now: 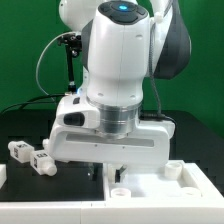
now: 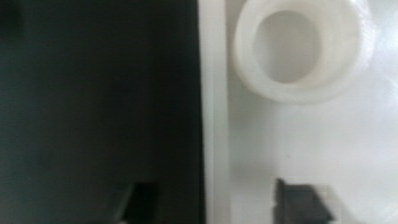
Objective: Assemble one leg
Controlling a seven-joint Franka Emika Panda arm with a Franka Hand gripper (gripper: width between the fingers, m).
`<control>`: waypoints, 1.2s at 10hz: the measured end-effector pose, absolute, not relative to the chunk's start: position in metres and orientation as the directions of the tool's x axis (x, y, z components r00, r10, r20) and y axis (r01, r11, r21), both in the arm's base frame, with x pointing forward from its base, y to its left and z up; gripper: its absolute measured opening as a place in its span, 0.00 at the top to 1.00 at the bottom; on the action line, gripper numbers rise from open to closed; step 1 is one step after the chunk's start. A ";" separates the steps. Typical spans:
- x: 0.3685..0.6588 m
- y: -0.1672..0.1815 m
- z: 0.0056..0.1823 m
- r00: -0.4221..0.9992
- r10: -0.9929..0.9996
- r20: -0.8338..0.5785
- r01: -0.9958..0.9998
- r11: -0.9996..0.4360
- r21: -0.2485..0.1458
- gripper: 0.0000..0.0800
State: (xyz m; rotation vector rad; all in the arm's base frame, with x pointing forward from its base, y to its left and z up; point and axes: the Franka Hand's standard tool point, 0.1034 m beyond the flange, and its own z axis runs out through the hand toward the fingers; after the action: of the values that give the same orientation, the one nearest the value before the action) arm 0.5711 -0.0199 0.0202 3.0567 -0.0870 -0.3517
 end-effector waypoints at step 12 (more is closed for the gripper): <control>0.519 -0.065 0.106 0.779 0.548 -0.305 0.537 -0.834 -0.127 0.19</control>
Offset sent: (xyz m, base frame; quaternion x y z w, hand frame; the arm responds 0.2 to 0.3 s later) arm -0.0119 -0.0047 0.0847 -0.0042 -0.1470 0.0074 0.9891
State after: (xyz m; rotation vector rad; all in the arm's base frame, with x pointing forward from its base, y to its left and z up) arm 0.5186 -0.0649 0.1060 2.9940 0.9136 -0.5302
